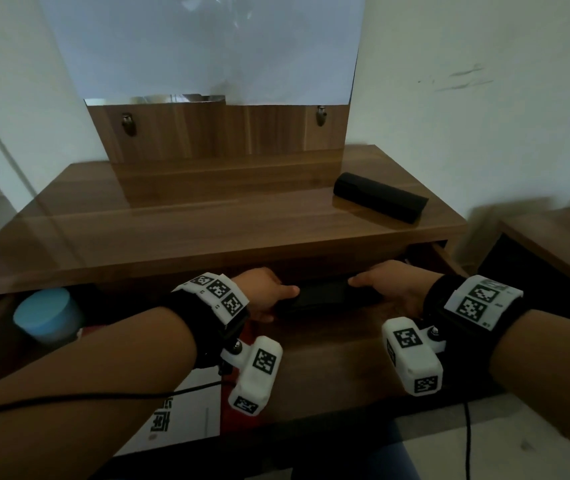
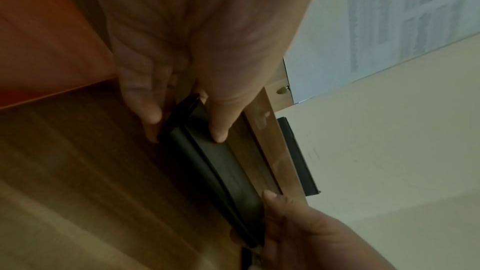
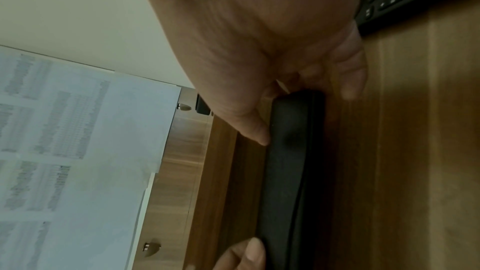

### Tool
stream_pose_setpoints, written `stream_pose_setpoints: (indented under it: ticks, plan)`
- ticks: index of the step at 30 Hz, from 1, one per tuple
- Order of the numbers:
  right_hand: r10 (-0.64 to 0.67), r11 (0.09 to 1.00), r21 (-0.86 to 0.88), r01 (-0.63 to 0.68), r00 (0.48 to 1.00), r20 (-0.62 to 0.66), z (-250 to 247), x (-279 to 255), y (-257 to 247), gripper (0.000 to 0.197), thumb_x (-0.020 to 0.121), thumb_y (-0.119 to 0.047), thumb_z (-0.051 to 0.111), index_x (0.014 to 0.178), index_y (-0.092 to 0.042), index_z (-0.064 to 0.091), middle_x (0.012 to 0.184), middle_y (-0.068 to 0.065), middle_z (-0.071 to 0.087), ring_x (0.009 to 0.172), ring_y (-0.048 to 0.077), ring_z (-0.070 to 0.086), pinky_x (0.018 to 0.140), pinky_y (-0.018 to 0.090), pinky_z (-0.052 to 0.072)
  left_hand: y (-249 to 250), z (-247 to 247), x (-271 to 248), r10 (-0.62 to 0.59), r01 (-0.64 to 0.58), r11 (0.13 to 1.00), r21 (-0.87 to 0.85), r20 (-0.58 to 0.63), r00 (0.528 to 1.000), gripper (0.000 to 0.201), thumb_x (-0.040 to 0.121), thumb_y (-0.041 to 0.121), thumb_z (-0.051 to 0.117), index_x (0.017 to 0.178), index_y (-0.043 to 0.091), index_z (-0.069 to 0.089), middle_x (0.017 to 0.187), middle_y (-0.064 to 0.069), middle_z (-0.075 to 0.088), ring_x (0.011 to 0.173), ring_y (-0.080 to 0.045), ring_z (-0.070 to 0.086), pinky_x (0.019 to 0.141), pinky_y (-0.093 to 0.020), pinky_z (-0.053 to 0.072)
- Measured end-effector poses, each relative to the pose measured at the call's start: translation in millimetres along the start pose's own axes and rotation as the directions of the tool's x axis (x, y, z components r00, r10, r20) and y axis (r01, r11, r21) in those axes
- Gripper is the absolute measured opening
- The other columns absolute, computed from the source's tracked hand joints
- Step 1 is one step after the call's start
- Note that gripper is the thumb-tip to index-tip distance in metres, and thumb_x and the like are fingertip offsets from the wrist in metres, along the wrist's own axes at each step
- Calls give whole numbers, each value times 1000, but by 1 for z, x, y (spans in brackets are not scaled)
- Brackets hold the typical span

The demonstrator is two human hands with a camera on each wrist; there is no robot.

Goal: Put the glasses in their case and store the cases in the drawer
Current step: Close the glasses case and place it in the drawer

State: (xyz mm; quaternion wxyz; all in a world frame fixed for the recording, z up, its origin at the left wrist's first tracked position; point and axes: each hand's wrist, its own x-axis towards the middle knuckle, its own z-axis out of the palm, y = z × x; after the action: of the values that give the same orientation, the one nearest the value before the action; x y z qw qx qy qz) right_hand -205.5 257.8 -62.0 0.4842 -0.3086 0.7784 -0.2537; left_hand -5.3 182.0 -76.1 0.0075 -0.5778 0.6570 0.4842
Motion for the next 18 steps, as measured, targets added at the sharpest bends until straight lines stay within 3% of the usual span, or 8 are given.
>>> stream_pose_setpoints:
  ticks: [4, 8, 11, 13, 15, 18]
  plan:
    - [31, 999, -28, -31, 999, 14, 2, 9, -7, 32, 92, -23, 62, 114, 0, 58, 101, 18, 64, 78, 30, 63, 63, 36, 52, -1, 0, 11, -22, 23, 1000, 18, -38, 999, 49, 91, 36, 60, 132, 11, 48, 97, -3, 55, 106, -28, 63, 87, -38, 57]
    - [26, 999, -36, -26, 1000, 8, 4, 15, -14, 19, 92, -21, 61, 101, -5, 60, 87, 11, 62, 71, 24, 60, 60, 31, 49, -2, 2, 19, -39, 39, 999, 3, -55, 998, 50, 92, 35, 59, 133, 9, 48, 98, -5, 55, 107, -31, 64, 87, -40, 57]
    - [39, 998, -51, -39, 999, -1, 6, 17, -17, 16, 93, -21, 60, 87, -7, 58, 79, 9, 62, 65, 21, 60, 53, 29, 46, -2, 2, 23, -16, 19, 999, 42, -80, 997, 35, 91, 37, 60, 116, 12, 56, 85, -4, 59, 104, -31, 66, 85, -41, 58]
    - [48, 996, -71, -48, 999, 6, 7, 18, -18, 17, 93, -22, 60, 90, -5, 58, 79, 10, 62, 67, 22, 60, 55, 30, 48, -2, 2, 25, 23, -9, 991, 132, -106, 994, 30, 90, 40, 60, 103, 13, 60, 92, -11, 66, 102, -32, 67, 86, -43, 57]
    - [46, 995, -89, -45, 999, 9, 9, 20, -18, 21, 92, -23, 61, 99, -4, 59, 83, 10, 62, 74, 24, 61, 62, 32, 49, -2, 4, 27, 53, -27, 982, 189, -136, 989, 42, 89, 41, 61, 113, 7, 62, 98, -14, 68, 100, -32, 68, 85, -40, 56]
    - [43, 993, -107, -42, 999, 6, 11, 22, -17, 19, 92, -24, 60, 95, -5, 58, 83, 9, 60, 75, 23, 58, 68, 34, 46, -4, 8, 31, 76, -42, 974, 222, -147, 986, 35, 89, 40, 62, 104, 8, 64, 89, -14, 67, 96, -32, 68, 77, -36, 54]
